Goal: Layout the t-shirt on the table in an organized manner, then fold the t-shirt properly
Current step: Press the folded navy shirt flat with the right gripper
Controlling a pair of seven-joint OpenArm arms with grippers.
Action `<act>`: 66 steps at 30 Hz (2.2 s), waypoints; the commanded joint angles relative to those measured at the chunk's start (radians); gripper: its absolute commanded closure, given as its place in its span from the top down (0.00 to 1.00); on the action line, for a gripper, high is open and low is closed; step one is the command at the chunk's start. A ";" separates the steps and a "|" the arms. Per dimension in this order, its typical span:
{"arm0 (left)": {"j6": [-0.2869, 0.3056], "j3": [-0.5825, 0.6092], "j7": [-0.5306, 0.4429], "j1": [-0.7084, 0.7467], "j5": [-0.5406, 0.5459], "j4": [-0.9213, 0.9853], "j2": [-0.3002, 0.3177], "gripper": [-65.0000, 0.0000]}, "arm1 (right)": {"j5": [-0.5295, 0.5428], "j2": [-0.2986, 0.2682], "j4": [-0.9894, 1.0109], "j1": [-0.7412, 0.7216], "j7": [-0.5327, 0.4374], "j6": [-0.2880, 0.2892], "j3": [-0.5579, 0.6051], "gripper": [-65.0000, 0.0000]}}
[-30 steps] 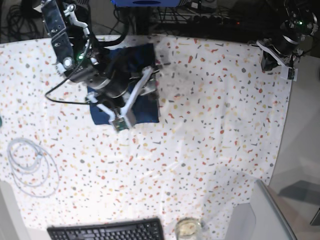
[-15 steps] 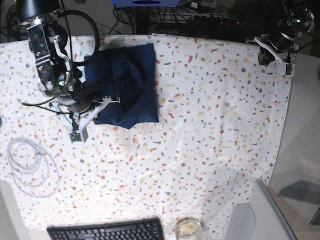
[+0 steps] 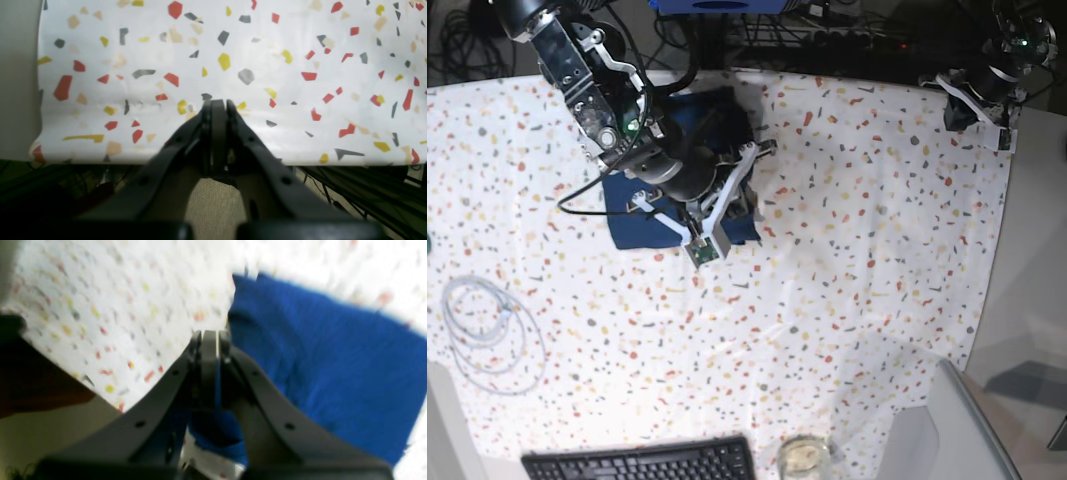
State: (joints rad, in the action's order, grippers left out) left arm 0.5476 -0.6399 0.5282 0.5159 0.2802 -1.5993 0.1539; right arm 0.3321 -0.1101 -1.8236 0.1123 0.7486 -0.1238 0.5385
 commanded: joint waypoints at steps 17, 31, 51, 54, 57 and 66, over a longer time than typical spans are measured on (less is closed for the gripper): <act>-0.002 0.002 -0.018 0.002 0.011 -0.019 0.009 0.00 | 0.005 -0.040 0.201 0.027 -0.008 0.000 -0.019 0.02; -0.002 0.004 -0.013 -0.015 0.011 -0.016 0.009 0.00 | 0.005 -0.049 0.187 0.051 -0.002 -0.003 -0.008 0.02; -0.002 0.005 -0.012 -0.040 0.011 -0.017 0.009 0.00 | 0.005 -0.101 0.138 0.201 -0.070 -0.030 -0.311 0.02; -0.002 0.005 -0.012 -0.044 0.011 -0.017 0.009 0.00 | 0.005 -0.106 0.063 0.240 -0.070 -0.030 -0.318 0.02; -0.002 0.005 -0.012 -0.046 0.011 -0.019 0.009 0.00 | 0.005 -0.107 -0.043 0.284 -0.070 -0.030 -0.321 0.02; -0.005 0.117 -0.012 -0.047 0.011 -0.019 0.011 0.00 | 0.005 -0.101 -0.057 0.188 -0.062 -0.033 -0.222 0.02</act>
State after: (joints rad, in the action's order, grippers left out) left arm 0.5480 -0.5148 0.5346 0.4656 0.2848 -1.5997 0.1513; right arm 0.3401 -0.2092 -1.8614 0.3069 0.7063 -0.1577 0.3222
